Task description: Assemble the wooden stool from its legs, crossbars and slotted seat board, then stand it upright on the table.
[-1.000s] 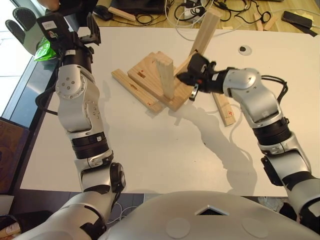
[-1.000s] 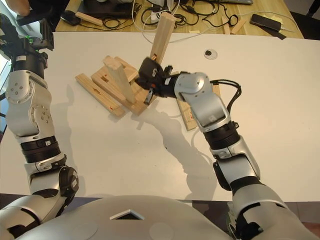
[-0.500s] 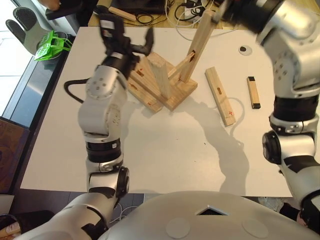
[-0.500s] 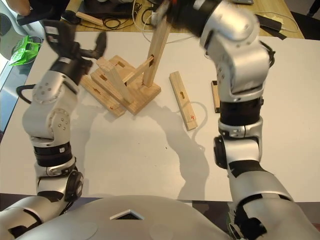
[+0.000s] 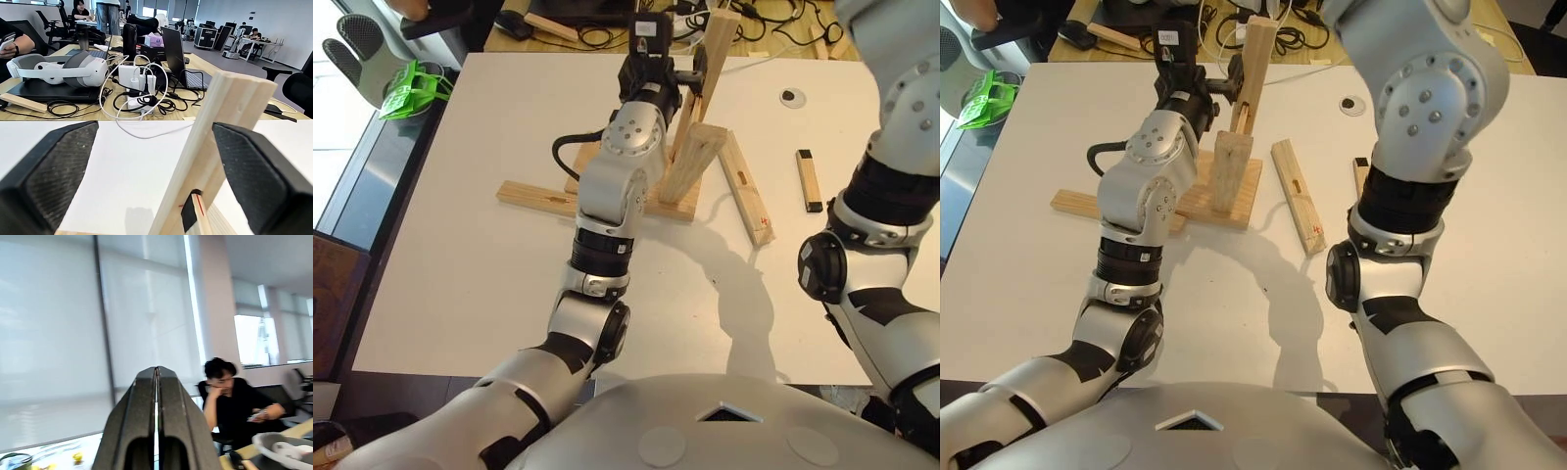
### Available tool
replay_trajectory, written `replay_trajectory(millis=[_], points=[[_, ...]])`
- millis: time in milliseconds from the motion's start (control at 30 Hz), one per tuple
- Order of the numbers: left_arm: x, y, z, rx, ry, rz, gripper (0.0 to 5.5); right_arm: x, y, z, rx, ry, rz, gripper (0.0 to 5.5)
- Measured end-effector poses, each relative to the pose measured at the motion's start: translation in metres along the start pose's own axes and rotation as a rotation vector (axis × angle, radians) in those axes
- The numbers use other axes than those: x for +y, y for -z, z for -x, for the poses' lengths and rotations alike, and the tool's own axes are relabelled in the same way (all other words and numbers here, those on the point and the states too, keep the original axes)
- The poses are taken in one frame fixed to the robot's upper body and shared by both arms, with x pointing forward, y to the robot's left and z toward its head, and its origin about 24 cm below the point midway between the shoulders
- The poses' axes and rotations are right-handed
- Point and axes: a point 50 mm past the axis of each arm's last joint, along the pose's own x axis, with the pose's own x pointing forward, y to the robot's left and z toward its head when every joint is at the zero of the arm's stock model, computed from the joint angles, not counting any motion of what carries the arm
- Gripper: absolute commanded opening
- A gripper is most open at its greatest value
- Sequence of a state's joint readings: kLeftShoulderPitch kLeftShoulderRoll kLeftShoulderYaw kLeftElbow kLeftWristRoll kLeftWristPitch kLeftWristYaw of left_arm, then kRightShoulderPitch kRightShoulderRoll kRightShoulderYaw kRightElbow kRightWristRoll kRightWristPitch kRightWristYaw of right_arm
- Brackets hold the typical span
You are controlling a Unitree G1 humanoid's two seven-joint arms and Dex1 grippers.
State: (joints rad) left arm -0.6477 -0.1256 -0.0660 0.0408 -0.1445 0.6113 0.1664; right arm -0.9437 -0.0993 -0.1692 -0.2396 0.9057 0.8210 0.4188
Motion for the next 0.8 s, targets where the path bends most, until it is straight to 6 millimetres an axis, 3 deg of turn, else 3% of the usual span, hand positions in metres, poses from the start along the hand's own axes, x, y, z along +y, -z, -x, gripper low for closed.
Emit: replay_trajectory(millis=[67,133,233,300,433,500,567,667,800], points=[[0.01,-0.013,0.0,-0.067,-0.055,0.034,4.3,0.021,0.006,-0.002,0.034,-0.147,-0.131,0.02],[0.041,-0.035,0.002,-0.199,-0.195,0.097,4.3,0.033,0.014,0.002,0.053,-0.241,-0.292,0.02],[0.112,-0.061,0.014,-0.378,-0.461,0.188,4.3,0.04,0.029,0.006,0.019,-0.249,-0.571,0.02],[0.203,-0.068,0.038,-0.456,-0.795,0.225,4.3,0.045,0.064,0.01,0.052,-0.157,-0.833,0.02],[0.274,-0.055,0.074,-0.473,-1.088,0.237,4.3,0.044,0.104,0.013,0.189,0.021,-0.951,0.02],[0.291,-0.049,0.087,-0.467,-1.156,0.223,4.3,0.034,0.119,0.014,0.262,0.156,-0.872,0.02],[0.295,-0.048,0.091,-0.476,-1.172,0.216,4.3,0.025,0.131,0.015,0.31,0.273,-0.778,0.02],[0.295,-0.044,0.088,-0.468,-1.157,0.205,4.3,-0.006,0.143,0.026,0.341,0.57,-0.433,0.02],[0.287,-0.038,0.08,-0.458,-1.121,0.21,4.3,-0.029,0.135,0.045,0.355,0.764,0.063,0.02]])
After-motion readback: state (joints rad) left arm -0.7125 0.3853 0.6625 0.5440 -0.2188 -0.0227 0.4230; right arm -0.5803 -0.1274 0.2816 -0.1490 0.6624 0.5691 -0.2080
